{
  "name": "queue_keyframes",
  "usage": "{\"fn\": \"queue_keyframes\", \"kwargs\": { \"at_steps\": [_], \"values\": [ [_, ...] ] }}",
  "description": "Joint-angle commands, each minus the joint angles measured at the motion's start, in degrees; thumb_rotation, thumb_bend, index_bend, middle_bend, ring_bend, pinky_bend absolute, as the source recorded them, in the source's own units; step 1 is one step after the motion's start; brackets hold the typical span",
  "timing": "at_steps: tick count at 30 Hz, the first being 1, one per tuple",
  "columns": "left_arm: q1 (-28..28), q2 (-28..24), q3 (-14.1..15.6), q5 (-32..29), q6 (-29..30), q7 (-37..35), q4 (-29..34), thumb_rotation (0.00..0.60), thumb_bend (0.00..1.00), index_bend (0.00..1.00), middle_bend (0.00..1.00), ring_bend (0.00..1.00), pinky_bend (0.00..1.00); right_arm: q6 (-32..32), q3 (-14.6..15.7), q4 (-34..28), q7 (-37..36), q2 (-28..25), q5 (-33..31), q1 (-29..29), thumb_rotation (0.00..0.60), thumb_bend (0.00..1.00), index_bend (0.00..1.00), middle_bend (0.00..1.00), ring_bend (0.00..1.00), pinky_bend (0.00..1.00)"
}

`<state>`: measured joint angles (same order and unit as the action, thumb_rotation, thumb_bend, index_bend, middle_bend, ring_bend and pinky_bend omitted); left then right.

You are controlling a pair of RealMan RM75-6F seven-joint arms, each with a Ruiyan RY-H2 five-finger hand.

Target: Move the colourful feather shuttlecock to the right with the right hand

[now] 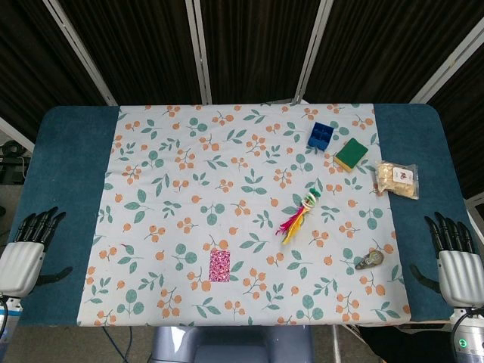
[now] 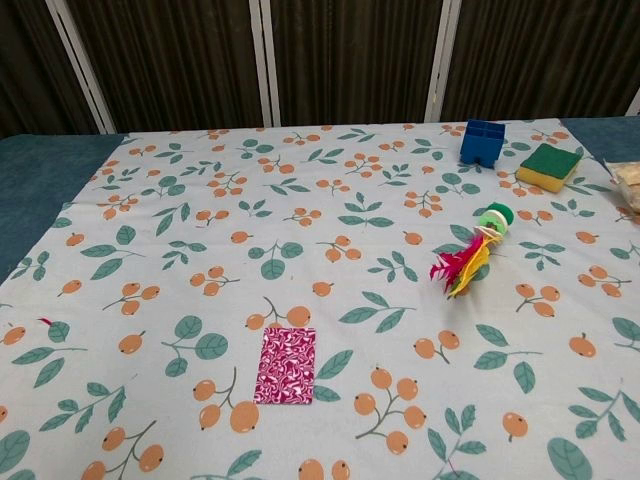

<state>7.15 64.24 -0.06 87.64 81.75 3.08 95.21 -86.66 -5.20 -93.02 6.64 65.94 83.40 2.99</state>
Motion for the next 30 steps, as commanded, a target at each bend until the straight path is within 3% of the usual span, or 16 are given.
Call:
{"fn": "queue_keyframes", "kwargs": {
  "at_steps": [1,13,17,23,30],
  "values": [
    [0.01,0.0,-0.01,0.01,0.01,-0.01,0.0,0.6,0.07,0.0,0.0,0.0,0.0,-0.01,-0.01,0.01,0.03,0.0,0.01,0.01,0.6,0.13,0.07,0.0,0.0,0.0],
    [-0.02,-0.01,0.04,0.04,0.02,-0.22,-0.03,0.6,0.07,0.0,0.0,0.0,0.0,-0.56,0.13,0.21,-1.09,0.07,2.16,0.46,0.6,0.13,0.08,0.0,0.0,0.0],
    [0.07,-0.03,-0.08,0.06,0.03,-0.53,-0.01,0.6,0.07,0.0,0.0,0.0,0.0,0.66,-0.08,-0.88,-2.6,-0.05,3.67,1.92,0.6,0.13,0.13,0.0,0.0,0.0],
    [0.13,-0.08,-0.05,0.21,-0.01,-0.94,-0.09,0.6,0.07,0.0,0.0,0.0,0.0,5.48,-2.79,-4.21,-3.52,-0.16,4.71,7.33,0.6,0.14,0.24,0.03,0.0,0.0],
    [0.12,-0.1,-0.02,0.34,0.1,-0.93,-0.04,0.6,0.08,0.0,0.0,0.0,0.0,13.89,-6.11,-3.84,-1.73,4.56,4.08,15.83,0.6,0.15,0.33,0.1,0.0,0.0]
  ]
}}
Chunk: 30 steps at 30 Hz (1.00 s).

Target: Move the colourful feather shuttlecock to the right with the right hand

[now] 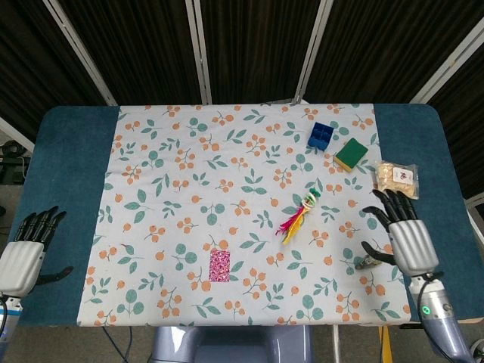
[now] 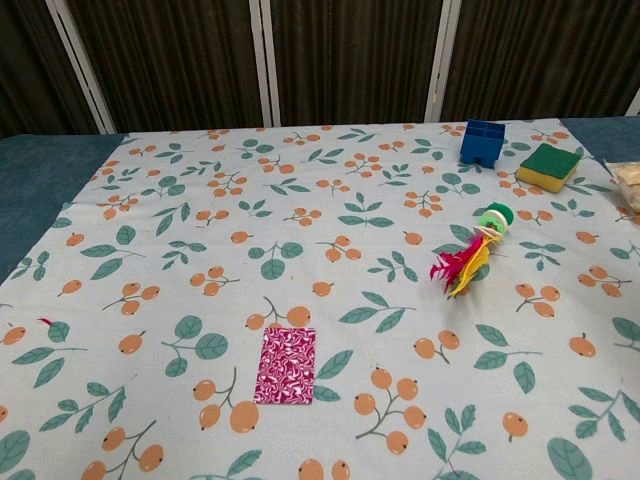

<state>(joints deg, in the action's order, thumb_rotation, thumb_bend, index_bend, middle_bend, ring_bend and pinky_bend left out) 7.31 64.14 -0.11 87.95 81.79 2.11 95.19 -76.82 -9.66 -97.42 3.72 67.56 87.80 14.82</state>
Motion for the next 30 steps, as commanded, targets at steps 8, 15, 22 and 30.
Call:
{"fn": "queue_keyframes", "kwargs": {
  "at_steps": [8,15,22,30],
  "values": [
    [-0.05,-0.24,-0.06,-0.47,-0.17,-0.44,0.12,0.6,0.07,0.0,0.0,0.0,0.0,10.33,-0.9,5.34,3.94,12.35,-1.53,9.69,0.6,0.17,0.42,0.16,0.0,0.0],
    [-0.16,-0.45,0.02,-0.49,-0.13,-0.96,0.4,0.6,0.07,0.0,0.0,0.0,0.0,12.74,0.14,10.44,6.63,19.75,-3.63,11.89,0.6,0.18,0.43,0.16,0.0,0.0],
    [-0.24,-0.64,0.1,-0.61,-0.21,-1.28,0.55,0.6,0.07,0.0,0.0,0.0,0.0,13.18,0.67,14.21,7.38,24.04,-5.08,12.63,0.6,0.2,0.47,0.19,0.0,0.0],
    [-0.23,-0.67,0.16,-0.85,-0.5,-1.33,0.6,0.6,0.08,0.0,0.0,0.0,0.0,12.06,1.25,17.46,6.18,26.88,-5.66,12.48,0.6,0.21,0.49,0.19,0.0,0.0]
  ]
}}
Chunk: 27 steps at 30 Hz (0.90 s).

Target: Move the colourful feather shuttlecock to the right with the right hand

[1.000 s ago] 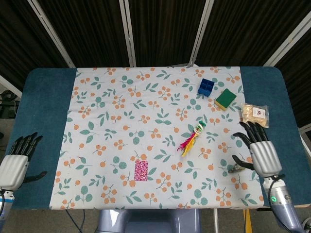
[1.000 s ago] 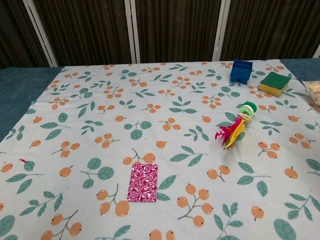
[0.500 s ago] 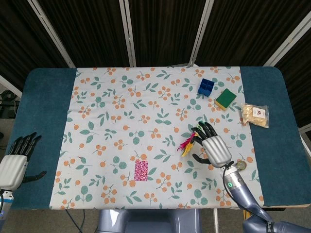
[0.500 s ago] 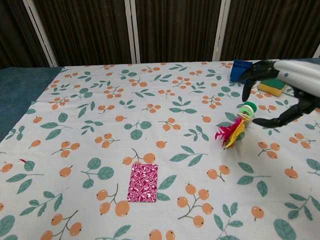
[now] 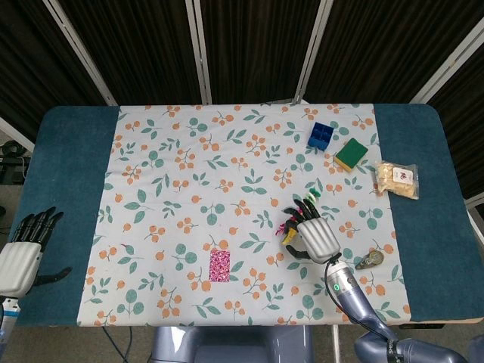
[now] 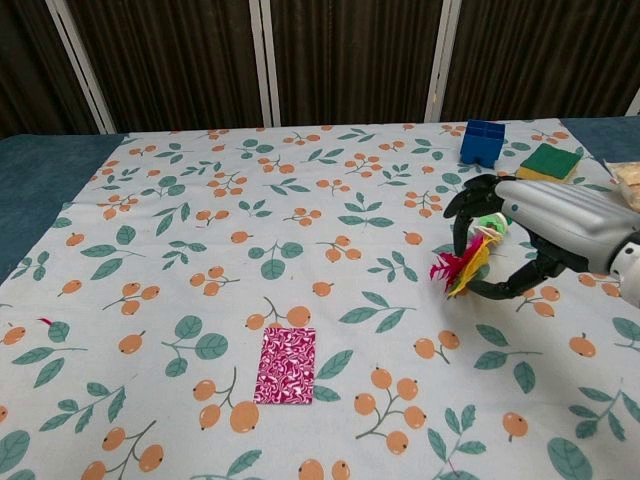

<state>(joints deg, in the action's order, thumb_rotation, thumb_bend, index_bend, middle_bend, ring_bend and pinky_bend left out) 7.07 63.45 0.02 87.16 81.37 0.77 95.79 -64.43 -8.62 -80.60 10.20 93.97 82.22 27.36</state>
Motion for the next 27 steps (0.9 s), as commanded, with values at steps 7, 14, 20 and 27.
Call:
{"fn": "queue_keyframes", "kwargs": {
  "at_steps": [7,14,20,27],
  "values": [
    [0.02,0.05,0.02,-0.17,-0.18,0.15,0.19,0.6,0.07,0.0,0.0,0.0,0.0,-0.66,0.09,3.07,-0.92,2.06,-1.0,0.05,0.6,0.21,0.49,0.19,0.0,0.0],
    [0.0,0.04,-0.03,-0.41,-0.28,0.01,0.34,0.6,0.07,0.0,0.0,0.0,0.0,-0.59,0.29,5.54,-0.98,3.71,-1.05,0.63,0.6,0.21,0.41,0.19,0.0,0.0],
    [0.02,-0.03,-0.14,-0.79,-0.47,-0.22,0.34,0.6,0.08,0.0,0.0,0.0,0.0,0.8,0.57,7.97,0.05,4.79,-1.99,1.27,0.6,0.21,0.36,0.17,0.0,0.0],
    [0.06,-0.08,-0.16,-1.01,-0.7,-0.37,0.46,0.6,0.07,0.0,0.0,0.0,0.0,1.75,0.31,10.18,0.61,6.44,-3.31,1.81,0.6,0.21,0.31,0.16,0.0,0.0]
  ]
}}
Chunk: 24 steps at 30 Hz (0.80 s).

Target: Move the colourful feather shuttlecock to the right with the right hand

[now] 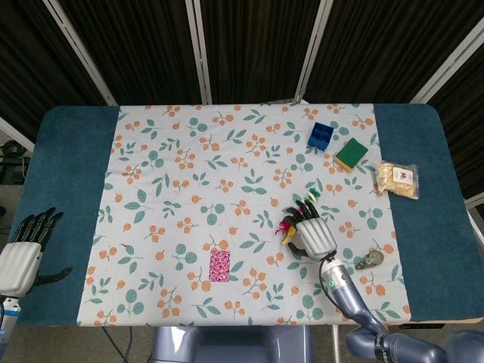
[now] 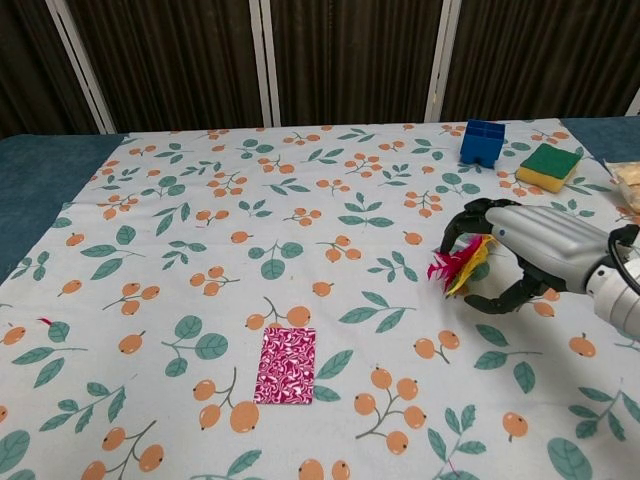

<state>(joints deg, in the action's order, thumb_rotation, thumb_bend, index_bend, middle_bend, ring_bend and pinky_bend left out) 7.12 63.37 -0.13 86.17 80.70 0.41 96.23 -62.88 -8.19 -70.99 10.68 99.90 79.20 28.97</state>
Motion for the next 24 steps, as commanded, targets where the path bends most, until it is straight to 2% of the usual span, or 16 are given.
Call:
{"fn": "queue_keyframes", "kwargs": {
  "at_steps": [1,13,24],
  "values": [
    [0.02,-0.01,-0.02,-0.06,-0.06,-0.03,0.03,0.6,0.07,0.0,0.0,0.0,0.0,0.26,-0.13,0.88,0.2,0.74,-0.38,0.27,0.6,0.21,0.31,0.16,0.0,0.0],
    [0.07,-0.1,-0.07,-0.47,-0.42,-0.28,0.26,0.6,0.07,0.0,0.0,0.0,0.0,-0.8,-1.03,4.56,-0.43,4.19,-1.03,0.93,0.6,0.27,0.49,0.2,0.0,0.0],
    [0.08,-0.21,-0.06,-0.46,-0.48,-0.64,0.29,0.6,0.08,0.0,0.0,0.0,0.0,-1.52,-0.9,5.84,-1.23,5.33,-0.7,1.14,0.6,0.37,0.52,0.21,0.0,0.0]
  ]
}}
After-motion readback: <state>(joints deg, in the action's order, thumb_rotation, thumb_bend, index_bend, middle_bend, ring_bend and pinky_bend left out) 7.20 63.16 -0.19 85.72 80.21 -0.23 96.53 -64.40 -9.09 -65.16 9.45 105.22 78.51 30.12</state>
